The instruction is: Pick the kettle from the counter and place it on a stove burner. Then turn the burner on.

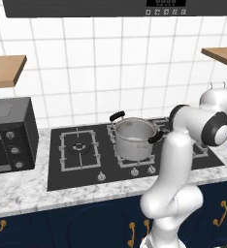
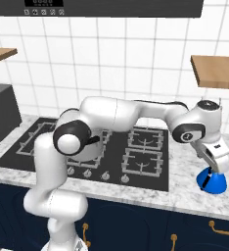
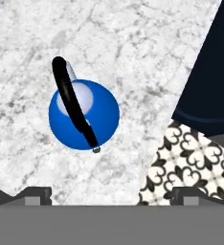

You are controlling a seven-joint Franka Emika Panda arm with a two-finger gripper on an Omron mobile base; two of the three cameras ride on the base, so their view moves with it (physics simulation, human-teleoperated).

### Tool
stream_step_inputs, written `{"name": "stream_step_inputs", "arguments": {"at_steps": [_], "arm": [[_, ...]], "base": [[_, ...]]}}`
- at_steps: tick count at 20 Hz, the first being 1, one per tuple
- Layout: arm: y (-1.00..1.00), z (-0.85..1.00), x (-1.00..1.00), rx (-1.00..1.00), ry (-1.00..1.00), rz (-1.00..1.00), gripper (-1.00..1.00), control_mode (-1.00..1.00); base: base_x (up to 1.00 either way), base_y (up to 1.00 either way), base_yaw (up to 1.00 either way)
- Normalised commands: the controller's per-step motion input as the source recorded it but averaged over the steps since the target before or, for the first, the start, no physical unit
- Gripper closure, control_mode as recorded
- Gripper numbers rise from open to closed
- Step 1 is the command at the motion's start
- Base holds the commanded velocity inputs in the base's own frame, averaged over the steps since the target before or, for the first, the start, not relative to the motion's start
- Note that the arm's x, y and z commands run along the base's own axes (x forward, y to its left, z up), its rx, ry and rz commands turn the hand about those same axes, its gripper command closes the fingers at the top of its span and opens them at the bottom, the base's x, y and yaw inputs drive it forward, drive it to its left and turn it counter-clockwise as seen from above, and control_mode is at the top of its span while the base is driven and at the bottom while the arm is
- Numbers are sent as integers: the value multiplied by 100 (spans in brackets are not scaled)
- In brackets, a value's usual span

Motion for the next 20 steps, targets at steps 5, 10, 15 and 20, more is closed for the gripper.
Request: {"name": "stream_step_inputs", "arguments": {"at_steps": [5, 10, 15, 20], "arm": [[-15, -22, 6, -5, -7, 10, -100, -100], [-1, -23, 34, -3, 0, 3, -100, -100], [0, -33, 53, -2, -2, 1, -100, -100], [-9, -42, 45, -10, 0, 2, -100, -100]], "base": [[0, 0, 0], [0, 0, 0], [0, 0, 0], [0, 0, 0]]}}
